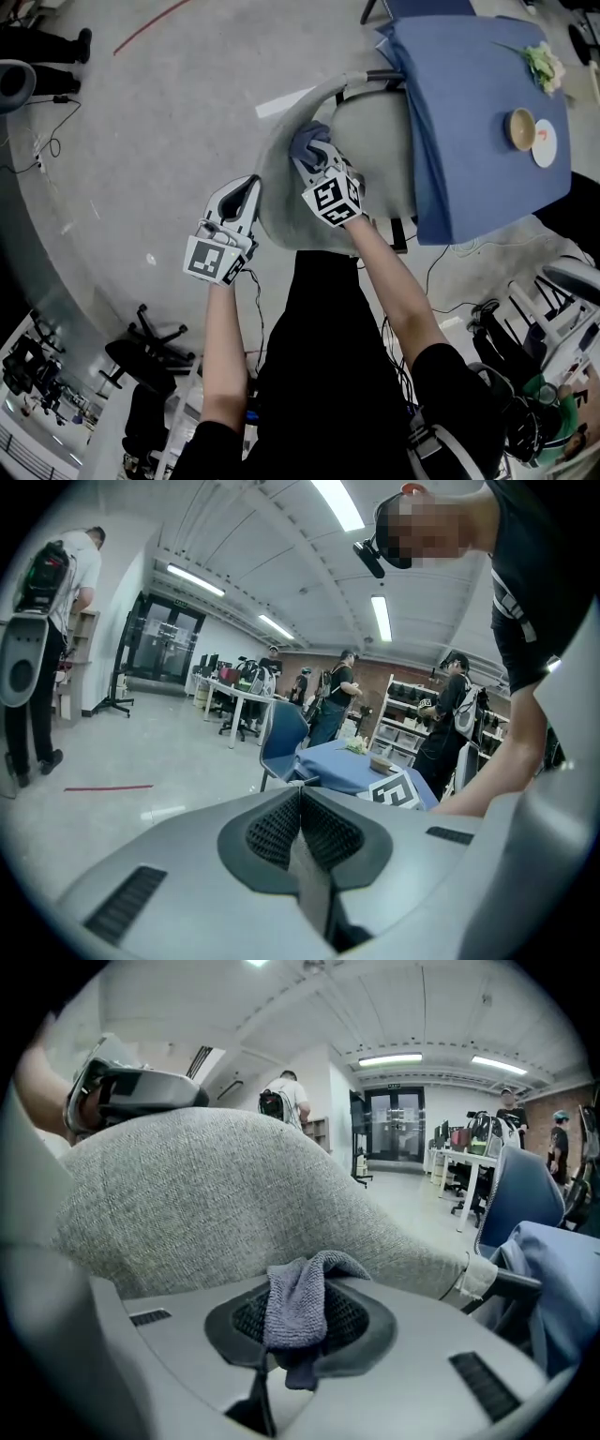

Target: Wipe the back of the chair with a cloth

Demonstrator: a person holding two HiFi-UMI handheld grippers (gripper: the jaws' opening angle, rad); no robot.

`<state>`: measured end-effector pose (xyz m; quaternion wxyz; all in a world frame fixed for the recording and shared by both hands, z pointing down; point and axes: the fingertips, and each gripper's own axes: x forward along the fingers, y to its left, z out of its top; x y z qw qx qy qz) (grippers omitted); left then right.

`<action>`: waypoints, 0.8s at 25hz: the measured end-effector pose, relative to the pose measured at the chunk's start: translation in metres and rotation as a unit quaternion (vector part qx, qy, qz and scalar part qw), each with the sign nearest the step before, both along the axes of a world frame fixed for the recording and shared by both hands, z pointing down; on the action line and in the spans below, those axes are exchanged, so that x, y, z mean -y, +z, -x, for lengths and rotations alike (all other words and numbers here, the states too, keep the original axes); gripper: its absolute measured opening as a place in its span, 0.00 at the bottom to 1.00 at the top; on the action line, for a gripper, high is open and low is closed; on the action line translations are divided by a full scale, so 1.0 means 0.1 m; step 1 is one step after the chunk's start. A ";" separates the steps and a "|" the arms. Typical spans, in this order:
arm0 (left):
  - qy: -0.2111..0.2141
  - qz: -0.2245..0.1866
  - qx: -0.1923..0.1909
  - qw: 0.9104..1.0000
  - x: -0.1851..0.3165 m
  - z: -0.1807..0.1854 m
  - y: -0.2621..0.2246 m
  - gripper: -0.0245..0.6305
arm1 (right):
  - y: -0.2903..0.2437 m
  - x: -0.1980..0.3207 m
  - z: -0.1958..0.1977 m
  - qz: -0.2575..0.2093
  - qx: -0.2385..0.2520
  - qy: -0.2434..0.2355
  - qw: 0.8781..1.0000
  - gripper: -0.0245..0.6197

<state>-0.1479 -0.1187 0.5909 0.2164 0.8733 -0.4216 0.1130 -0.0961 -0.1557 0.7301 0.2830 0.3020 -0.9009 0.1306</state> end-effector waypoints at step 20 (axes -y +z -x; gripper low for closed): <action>-0.014 -0.002 -0.007 1.000 -0.03 0.02 -0.02 0.07 | -1.07 -0.66 0.31 -0.032 0.093 -0.048 0.994 0.18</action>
